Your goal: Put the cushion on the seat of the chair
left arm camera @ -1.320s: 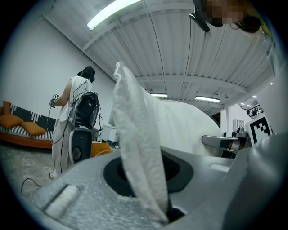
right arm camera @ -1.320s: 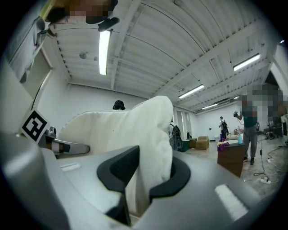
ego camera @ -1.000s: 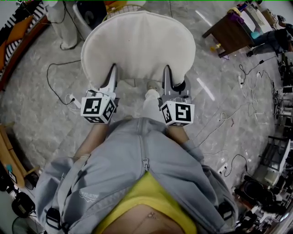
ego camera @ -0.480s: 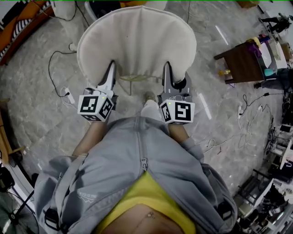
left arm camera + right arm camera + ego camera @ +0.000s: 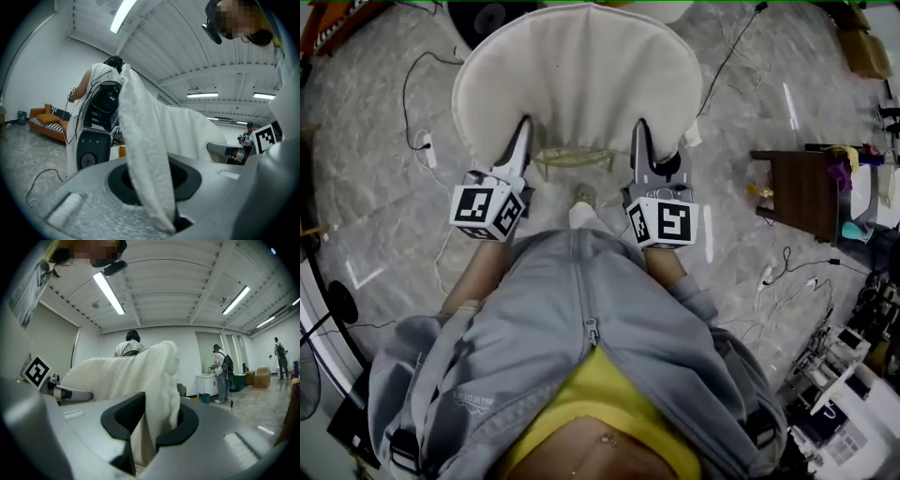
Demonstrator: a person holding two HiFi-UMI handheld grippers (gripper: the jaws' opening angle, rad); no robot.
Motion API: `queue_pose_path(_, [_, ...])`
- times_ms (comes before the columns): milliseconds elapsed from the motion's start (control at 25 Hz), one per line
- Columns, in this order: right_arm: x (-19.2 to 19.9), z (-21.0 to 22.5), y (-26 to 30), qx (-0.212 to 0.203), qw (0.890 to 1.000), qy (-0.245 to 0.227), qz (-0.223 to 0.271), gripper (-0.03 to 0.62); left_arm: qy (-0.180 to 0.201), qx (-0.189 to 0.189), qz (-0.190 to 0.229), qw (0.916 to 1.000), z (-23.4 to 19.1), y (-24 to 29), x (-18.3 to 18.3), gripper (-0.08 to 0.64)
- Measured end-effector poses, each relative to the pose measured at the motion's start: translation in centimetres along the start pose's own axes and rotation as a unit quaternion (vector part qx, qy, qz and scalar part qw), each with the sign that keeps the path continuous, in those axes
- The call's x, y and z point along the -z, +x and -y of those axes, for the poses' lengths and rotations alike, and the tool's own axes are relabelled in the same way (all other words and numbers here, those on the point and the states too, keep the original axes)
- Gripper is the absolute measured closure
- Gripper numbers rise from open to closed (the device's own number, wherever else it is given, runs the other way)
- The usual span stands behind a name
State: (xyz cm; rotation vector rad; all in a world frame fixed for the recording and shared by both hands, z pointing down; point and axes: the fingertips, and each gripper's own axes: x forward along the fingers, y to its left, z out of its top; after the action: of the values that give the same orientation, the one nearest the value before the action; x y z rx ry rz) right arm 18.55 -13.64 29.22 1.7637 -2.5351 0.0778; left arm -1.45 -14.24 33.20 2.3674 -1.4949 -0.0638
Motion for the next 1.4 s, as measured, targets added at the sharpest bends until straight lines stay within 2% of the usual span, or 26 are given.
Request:
queue_pose_path(320, [3.5, 5.1, 3.9, -0.050, 0.998, 0.012, -0.038, 0.515, -0.024, -0.049, -0.016, 0.9984, 0.9, 4.5, 3.2, 0.497])
queue_pose_path(640, [5.9, 4.6, 5.8, -0.081, 0.994, 0.019, -0.068, 0.515, -0.046, -0.073, -0.044, 0.9953, -0.9, 4.9, 5.2, 0.497])
queue_pose_path(800, [7.2, 4.4, 6.0, -0.085, 0.993, 0.018, -0.081, 0.515, -0.056, -0.073, -0.061, 0.9939, -1.7, 5.0, 6.6, 0.497])
queue_pose_path(1080, [11.4, 4.9, 5.7, -0.068, 0.989, 0.023, -0.128, 0.514, -0.080, -0.053, -0.111, 0.9891, -2.4, 5.8, 10.5, 0.496])
queue_pose_path(1400, [19.1, 4.5, 4.6, -0.055, 0.979, 0.030, -0.195, 0.512, -0.120, -0.035, -0.179, 0.9759, -4.3, 5.6, 18.4, 0.495])
